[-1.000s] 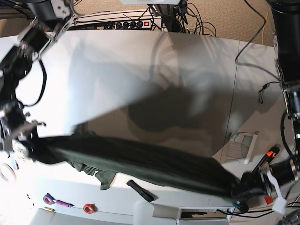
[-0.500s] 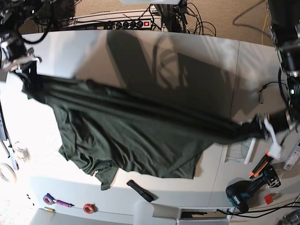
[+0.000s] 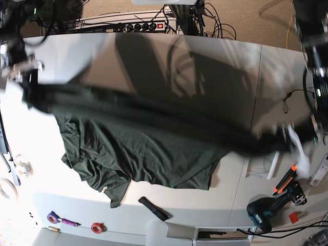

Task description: Layout the t-shirt on the table in an organized manner, then fold the t-shirt properly

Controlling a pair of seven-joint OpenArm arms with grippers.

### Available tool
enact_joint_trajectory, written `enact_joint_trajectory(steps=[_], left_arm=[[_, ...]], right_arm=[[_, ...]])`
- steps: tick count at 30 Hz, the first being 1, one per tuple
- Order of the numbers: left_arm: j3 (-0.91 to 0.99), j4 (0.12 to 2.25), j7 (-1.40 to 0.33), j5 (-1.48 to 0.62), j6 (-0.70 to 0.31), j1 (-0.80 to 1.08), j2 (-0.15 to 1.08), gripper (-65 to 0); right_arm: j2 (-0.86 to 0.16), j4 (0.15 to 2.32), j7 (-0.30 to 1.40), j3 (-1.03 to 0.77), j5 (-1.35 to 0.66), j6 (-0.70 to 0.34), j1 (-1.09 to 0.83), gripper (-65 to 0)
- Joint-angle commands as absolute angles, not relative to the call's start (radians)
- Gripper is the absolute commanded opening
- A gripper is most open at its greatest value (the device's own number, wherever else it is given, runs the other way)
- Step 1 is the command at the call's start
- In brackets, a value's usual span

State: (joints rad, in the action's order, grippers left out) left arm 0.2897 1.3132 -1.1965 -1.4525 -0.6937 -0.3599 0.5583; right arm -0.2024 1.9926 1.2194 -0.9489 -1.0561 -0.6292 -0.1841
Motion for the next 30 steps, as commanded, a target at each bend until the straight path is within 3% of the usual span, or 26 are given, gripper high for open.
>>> enact_joint_trajectory(steps=[1, 8, 12, 19, 22, 26, 30], left_arm=[[0.286, 1.330, -1.146, -1.481, -0.698, -0.434, 0.584, -65.0], [0.094, 1.328, -0.924, -1.193, -0.698, -0.802, 0.576, -65.0], [-0.008, 1.327, -0.847, -1.062, -0.670, -0.995, 0.576, -65.0], [-0.043, 1.326, -0.844, -1.024, -0.645, -1.221, 0.577, -65.0], [-0.043, 1.326, -0.850, -1.055, -0.646, -1.247, 0.577, -65.0], [-0.004, 1.327, -0.965, -1.196, -0.698, -1.223, 0.577, -65.0], [0.118, 1.350, -1.081, -1.350, -0.698, -1.134, 0.591, -65.0]], right_arm=[[-0.236, 2.010, 1.160, -0.922, -1.029, -0.628, -0.147, -65.0], [-0.306, 1.982, 0.952, -0.622, -0.585, -0.551, 0.185, -65.0], [-0.319, 1.874, 0.905, -0.517, -0.466, -0.520, 0.402, -65.0], [-0.390, 1.523, 0.922, -0.450, -0.486, -0.520, 0.808, -65.0], [-0.414, 1.446, 0.974, -0.451, -0.595, -0.580, 0.926, -65.0], [-0.431, 1.478, 1.071, -0.453, -0.727, -0.656, 0.955, -65.0], [-0.432, 1.541, 1.079, -0.466, -0.771, -0.669, 0.873, -65.0]])
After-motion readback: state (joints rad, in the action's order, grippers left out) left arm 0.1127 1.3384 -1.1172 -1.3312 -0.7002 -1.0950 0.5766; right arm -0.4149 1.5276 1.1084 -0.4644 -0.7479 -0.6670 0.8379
